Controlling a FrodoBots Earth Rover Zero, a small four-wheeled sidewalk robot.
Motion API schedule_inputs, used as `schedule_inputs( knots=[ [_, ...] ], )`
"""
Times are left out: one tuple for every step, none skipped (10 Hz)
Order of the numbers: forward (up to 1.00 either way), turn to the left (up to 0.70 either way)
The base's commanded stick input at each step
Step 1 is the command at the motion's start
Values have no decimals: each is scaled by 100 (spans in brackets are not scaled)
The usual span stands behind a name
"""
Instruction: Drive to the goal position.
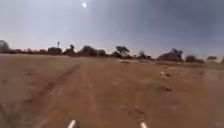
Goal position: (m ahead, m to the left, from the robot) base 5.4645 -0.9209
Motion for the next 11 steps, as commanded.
schedule_inputs(
  knots=[
    [70,0],
    [70,0],
    [70,0],
    [70,0],
    [70,0],
    [70,0],
    [70,0],
    [70,0],
    [70,0],
    [70,0],
    [70,7]
  ],
)
